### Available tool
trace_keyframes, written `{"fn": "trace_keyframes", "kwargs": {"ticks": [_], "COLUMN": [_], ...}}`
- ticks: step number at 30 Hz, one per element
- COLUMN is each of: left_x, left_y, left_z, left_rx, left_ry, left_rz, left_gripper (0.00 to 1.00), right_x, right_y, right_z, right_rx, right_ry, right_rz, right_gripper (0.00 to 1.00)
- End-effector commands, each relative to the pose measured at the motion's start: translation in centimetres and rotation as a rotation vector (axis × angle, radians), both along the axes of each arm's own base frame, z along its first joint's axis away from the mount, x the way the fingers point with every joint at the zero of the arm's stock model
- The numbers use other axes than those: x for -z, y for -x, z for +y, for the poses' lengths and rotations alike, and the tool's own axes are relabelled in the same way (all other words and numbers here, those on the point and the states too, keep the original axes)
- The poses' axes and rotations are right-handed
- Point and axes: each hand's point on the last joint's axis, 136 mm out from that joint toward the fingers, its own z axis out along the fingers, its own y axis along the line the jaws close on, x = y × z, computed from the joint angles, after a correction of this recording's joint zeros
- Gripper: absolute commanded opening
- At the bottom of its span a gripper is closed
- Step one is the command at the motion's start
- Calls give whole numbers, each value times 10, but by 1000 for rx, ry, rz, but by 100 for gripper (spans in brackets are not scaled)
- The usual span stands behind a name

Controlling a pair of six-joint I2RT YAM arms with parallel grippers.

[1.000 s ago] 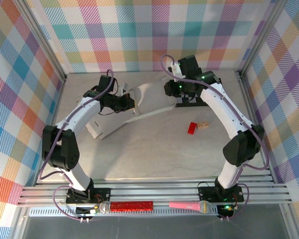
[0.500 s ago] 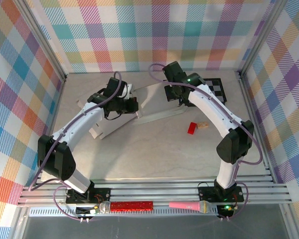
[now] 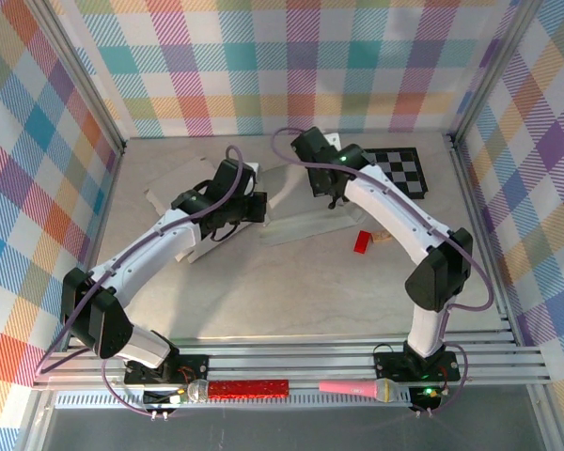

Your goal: Fold the paper box

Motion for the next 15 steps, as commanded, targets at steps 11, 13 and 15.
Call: {"fn": "trace_keyframes", "kwargs": {"ticks": [11, 13, 15], "left_x": [-27, -28, -29], "left_y": [5, 6, 8], "left_z": [-4, -4, -5], "left_rx": [7, 9, 13], "left_ry": [57, 61, 67], "left_rz": [-103, -104, -105], "left_gripper": [0, 0, 0], "right_x": [13, 13, 13], "right_y": [2, 0, -2], "right_z": [4, 5, 10], "right_rx": [43, 21, -10], "right_ry": [-93, -166, -219], "right_rz": [46, 69, 87], "right_gripper": [0, 0, 6]}}
